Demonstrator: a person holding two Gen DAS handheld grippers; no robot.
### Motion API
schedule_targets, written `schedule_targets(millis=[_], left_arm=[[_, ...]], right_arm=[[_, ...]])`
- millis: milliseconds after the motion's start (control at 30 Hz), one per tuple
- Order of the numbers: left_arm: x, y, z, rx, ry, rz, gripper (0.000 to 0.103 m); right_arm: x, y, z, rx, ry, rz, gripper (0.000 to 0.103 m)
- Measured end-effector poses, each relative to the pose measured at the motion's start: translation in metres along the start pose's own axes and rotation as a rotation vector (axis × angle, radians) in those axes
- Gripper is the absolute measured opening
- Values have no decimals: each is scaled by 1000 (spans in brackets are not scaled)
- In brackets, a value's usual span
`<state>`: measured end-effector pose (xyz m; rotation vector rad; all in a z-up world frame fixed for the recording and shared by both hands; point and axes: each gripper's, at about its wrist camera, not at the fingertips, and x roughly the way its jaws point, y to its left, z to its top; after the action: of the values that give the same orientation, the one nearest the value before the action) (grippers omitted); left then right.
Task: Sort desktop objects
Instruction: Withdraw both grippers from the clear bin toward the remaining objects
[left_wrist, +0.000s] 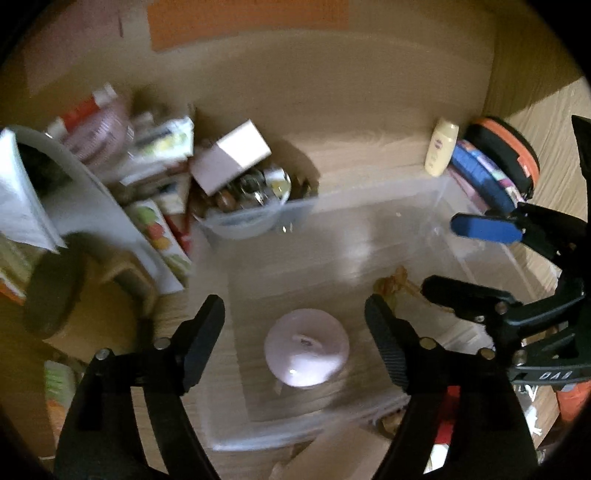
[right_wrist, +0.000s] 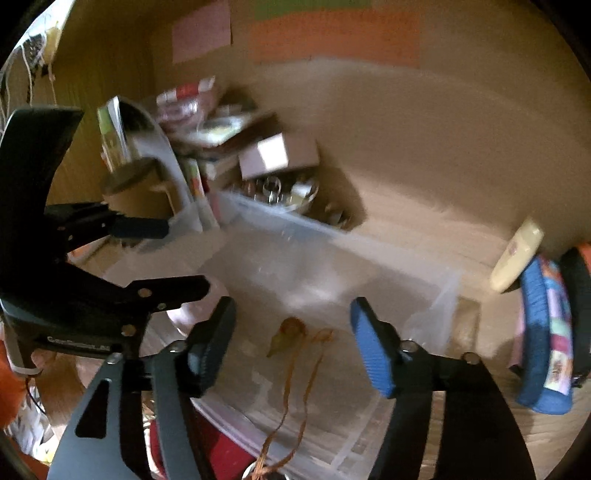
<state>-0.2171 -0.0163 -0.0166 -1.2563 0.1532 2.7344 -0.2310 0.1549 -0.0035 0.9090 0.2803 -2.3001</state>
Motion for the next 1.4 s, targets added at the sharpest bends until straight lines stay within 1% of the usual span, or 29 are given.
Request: schedule_targets(millis=[100,200,300,533,867,933,1067,1133,1200,1400], left_arm=[[-22,2,-1,-2,-45,23,89],[-43,0,-1,2,-85,54,91],[-64,-2,-5,1,-118,78,95],[-104,-10,-22,-3,-168,93,96],[-142,-24,-57,8,-214,114,98],[-148,-24,-67,-1,-221,112,100],[-148,-24,-83,-10,-217,105,101],[-141,-23,-90,-22,-199,99,101],[-133,-21,-96,-41,-174,87,101],[-106,-16,-113,-90,-104,50,101]], right_arm=[[-18,1,4,8,-46,-21,75],[-36,3,5,7,-81,-37,82],[-52,8,3,1,-102,-49,82],[-88,19,-11,4,-135,-45,83],[-130,39,-41,-20,-176,-79,84],[-137,41,-47,-20,-180,-86,84],[-147,41,-63,-7,-185,-94,86],[-150,40,-70,1,-181,-106,91],[-152,38,-80,13,-181,-120,99],[-145,34,-103,74,-149,-100,99]])
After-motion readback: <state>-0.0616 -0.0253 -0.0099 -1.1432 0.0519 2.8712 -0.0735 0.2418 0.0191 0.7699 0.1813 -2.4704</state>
